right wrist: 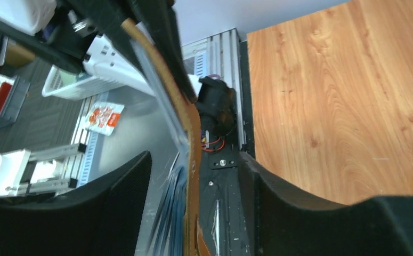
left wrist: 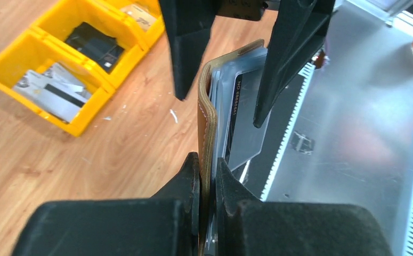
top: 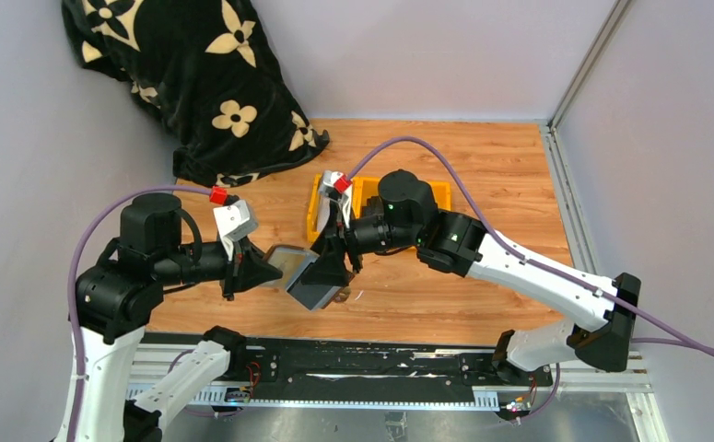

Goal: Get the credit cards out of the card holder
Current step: Remove the credit card from the card holder.

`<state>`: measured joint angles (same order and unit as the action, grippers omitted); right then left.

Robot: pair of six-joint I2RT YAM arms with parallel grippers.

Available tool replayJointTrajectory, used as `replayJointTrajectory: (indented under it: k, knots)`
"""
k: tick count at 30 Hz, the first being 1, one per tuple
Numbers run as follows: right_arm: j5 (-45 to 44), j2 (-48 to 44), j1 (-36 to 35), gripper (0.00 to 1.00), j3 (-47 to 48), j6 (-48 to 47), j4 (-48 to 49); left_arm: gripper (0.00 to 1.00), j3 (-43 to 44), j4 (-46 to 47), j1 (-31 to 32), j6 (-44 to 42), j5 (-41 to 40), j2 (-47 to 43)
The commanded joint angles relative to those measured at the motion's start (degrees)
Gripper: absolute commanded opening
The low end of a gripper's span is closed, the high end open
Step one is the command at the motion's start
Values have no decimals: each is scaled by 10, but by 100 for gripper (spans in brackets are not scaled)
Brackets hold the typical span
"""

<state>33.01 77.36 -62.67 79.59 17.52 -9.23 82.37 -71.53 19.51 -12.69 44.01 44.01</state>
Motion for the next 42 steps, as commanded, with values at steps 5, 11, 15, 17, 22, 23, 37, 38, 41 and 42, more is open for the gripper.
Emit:
replayJointTrajectory:
  k: [5, 11, 15, 17, 22, 23, 37, 38, 41, 42]
  knots:
    - [143, -37, -4, 15, -44, 1, 77, 0, 29, -14, 3, 32, 91, 18]
    - [213, -30, -5, 0, -47, 39, 131, 32, 21, -14, 3, 46, 111, 20]
    - [231, -30, -5, 0, -37, 31, 119, 54, 0, -14, 3, 60, 156, 24]
    - [241, -30, -5, 0, -34, 28, 114, 56, -7, -13, 3, 63, 195, 26]
    - [254, -37, -5, 0, -37, 19, 112, 51, -17, -12, 3, 71, 267, 28]
    - [257, -38, -5, 0, -38, 16, 111, 50, -17, -11, 3, 73, 278, 28]
    - [294, -27, -5, 6, -25, -1, 140, 7, -19, -11, 0, 82, 273, 30]
    - [295, -27, -5, 9, -22, -4, 139, 2, -19, -12, 0, 81, 263, 30]
    - [267, -35, -2, 32, -14, -39, 90, 0, -11, -13, -3, 78, 235, 31]
    - [246, -42, 3, 37, -11, -51, 68, 0, -8, -12, -3, 79, 229, 32]
